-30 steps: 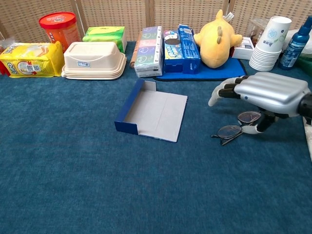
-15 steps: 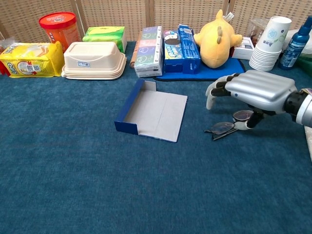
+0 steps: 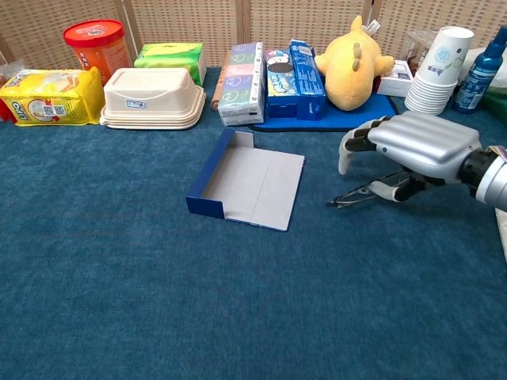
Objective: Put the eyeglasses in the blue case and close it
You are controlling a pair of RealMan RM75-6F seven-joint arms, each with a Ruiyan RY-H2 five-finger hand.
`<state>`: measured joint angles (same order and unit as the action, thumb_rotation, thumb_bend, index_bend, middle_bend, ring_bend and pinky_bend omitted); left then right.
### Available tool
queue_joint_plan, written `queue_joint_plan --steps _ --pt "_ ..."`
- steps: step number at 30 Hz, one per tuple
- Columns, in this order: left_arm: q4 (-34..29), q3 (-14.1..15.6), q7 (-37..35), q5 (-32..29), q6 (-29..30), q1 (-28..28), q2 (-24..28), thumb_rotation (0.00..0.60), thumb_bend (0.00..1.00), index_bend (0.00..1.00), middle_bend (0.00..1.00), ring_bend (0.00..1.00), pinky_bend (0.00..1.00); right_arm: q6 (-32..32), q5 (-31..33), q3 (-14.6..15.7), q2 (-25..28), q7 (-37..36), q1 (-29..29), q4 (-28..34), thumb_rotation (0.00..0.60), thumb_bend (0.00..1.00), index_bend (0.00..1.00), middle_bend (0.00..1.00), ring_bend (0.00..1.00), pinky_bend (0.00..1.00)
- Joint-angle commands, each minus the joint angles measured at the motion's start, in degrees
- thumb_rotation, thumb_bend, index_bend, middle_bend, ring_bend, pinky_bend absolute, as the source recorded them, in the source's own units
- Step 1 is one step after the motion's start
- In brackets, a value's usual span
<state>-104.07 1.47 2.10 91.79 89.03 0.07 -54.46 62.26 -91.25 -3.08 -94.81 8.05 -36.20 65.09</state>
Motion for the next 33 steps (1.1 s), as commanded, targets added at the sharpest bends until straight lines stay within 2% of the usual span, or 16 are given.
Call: queue_joint_plan --steps 1,5,16,24,33 --pt "0.0 0.1 -0.1 0.1 0.1 0.1 0.0 0.600 0.31 0.07 0.06 0.00 0.00 0.6 -0.2 0.2 -0.4 -0.5 0.2 -0.7 0.600 0.45 0.38 0.28 0.23 0.25" --pt "0.0 0.1 -0.3 0.4 0.3 0.1 0.1 0.600 0.31 0.07 0.06 0.00 0.00 0.5 -0.1 0.5 -0.4 -0.7 0.2 -0.8 0.600 0.45 0.41 0.28 0.23 0.25" --pt "0.5 0.1 -1.3 0.9 0.8 0.2 0.0 0.600 0.31 0.07 0.06 0.00 0.00 0.2 0.3 1.0 0.1 -0.5 0.1 -0.1 0.600 0.41 0.60 0.29 0.25 0.26" --pt "0.8 0.1 -1.6 1.1 0.9 0.2 -0.1 0.600 0.31 0.07 0.06 0.00 0.00 0.3 0.3 1.1 0.2 -0.3 0.0 0.7 0.600 0.39 0.67 0.31 0.26 0.26" --pt "1.1 0.0 -1.7 0.9 0.6 0.0 -0.2 0.600 0.31 0.07 0.06 0.00 0.00 1.0 0.1 0.8 0.5 -0.1 -0.2 2.9 0.600 0.39 0.69 0.33 0.28 0.26"
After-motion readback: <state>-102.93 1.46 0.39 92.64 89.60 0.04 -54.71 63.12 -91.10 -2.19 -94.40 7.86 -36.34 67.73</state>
